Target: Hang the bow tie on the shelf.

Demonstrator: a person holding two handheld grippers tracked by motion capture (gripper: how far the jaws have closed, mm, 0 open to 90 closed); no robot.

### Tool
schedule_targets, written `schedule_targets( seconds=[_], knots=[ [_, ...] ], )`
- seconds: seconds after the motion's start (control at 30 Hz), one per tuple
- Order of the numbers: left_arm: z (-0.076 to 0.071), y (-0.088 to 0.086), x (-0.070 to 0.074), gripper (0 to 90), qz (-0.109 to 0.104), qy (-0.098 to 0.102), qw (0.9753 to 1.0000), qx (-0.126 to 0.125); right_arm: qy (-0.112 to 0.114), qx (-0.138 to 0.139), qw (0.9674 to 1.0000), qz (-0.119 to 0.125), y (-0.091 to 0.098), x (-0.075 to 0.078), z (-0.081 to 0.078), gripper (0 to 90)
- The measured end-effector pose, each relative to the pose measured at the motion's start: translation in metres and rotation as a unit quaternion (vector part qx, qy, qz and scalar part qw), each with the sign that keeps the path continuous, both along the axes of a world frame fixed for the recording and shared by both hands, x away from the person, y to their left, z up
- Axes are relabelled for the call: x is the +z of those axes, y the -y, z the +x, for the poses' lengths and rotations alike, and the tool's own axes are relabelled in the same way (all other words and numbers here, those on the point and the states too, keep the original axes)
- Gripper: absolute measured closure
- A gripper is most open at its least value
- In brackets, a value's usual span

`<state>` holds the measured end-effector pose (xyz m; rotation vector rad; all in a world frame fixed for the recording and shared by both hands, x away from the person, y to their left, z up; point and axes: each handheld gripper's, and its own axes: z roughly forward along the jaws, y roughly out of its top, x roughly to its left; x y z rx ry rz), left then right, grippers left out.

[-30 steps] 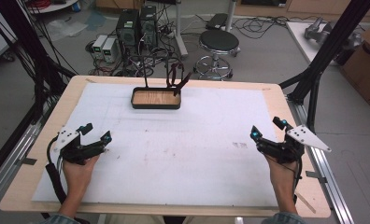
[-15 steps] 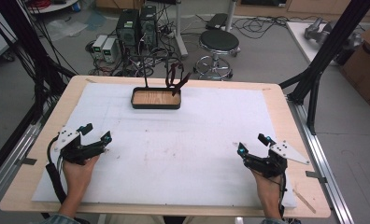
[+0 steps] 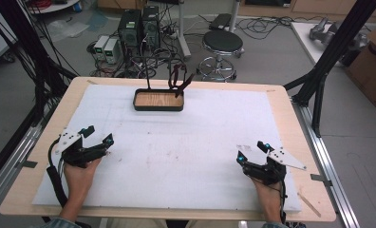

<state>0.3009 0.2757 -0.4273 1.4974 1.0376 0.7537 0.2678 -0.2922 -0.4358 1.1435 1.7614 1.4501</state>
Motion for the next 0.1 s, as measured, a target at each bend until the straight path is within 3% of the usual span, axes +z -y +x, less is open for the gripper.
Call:
schedule_targets(
  seconds=[0.1],
  knots=[
    [0.0001,-0.0001,-0.0002,18.8,0.004,-0.003,1.0,0.002,0.001,0.001,1.0,0.0,0.0001,0.0003,-0.0003,11.8]
  ],
)
